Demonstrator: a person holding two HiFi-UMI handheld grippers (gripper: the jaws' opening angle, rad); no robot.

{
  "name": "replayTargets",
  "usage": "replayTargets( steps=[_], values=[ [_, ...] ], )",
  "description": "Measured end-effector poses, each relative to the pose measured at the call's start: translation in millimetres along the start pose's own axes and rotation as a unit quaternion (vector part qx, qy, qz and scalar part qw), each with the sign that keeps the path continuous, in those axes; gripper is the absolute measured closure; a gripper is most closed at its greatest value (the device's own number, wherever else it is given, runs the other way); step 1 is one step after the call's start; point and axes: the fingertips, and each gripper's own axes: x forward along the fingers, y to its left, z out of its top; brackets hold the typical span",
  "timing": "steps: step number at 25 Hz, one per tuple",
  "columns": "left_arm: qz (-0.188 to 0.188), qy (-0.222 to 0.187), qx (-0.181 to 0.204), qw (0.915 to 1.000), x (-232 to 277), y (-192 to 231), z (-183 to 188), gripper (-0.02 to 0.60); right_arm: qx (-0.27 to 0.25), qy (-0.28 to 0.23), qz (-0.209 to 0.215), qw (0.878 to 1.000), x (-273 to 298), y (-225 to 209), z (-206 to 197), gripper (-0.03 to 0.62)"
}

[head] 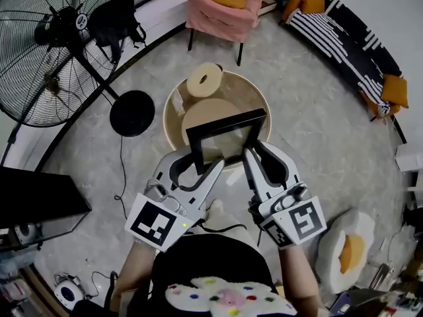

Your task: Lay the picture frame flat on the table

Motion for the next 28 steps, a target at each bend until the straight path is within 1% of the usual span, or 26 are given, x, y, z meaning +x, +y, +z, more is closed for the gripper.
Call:
replayTargets(
  steps=[4, 9, 13, 15, 18, 22, 25, 28],
  values=[
    [0.012, 0.012, 0.007, 0.9998, -6.2, 7.8, -9.2, 0.465, -0.005, 0.003, -0.016, 1.000, 1.3, -5.4, -3.4, 0.507],
    [0.034, 0.007, 0.004, 0.9994, -18.0, 11.3, -8.2, 0.465, -0.013, 0.018, -0.036, 0.999, -1.6, -11.0, -10.2, 0.507],
    [0.046, 0.004, 0.004, 0.9989, -20.0, 12.6, -5.6, 0.469, 0.015, 0.013, -0.037, 0.999, -3.2, -12.9, -9.3, 0.507],
    [0.047, 0.005, 0.001, 0.9989, -17.9, 13.0, -4.5, 0.474, 0.014, 0.013, -0.038, 0.999, -4.7, -14.1, -7.9, 0.507],
    [0.046, 0.009, 0.000, 0.9989, -13.4, 15.8, -8.6, 0.477, -0.003, 0.017, -0.042, 0.999, -4.2, -15.9, -11.2, 0.507],
    [0.049, 0.026, 0.001, 0.9984, -7.7, 20.8, -23.4, 0.479, -0.010, 0.033, -0.047, 0.998, -1.8, -20.1, -26.5, 0.507],
    [0.044, 0.036, -0.003, 0.9984, -1.1, 18.7, -35.3, 0.480, -0.009, 0.045, -0.052, 0.998, -5.3, -26.2, -40.2, 0.507],
    [0.045, 0.043, -0.016, 0.9979, 4.0, 19.7, -48.3, 0.482, -0.011, 0.057, -0.054, 0.997, -4.1, -31.7, -53.9, 0.507]
  ],
)
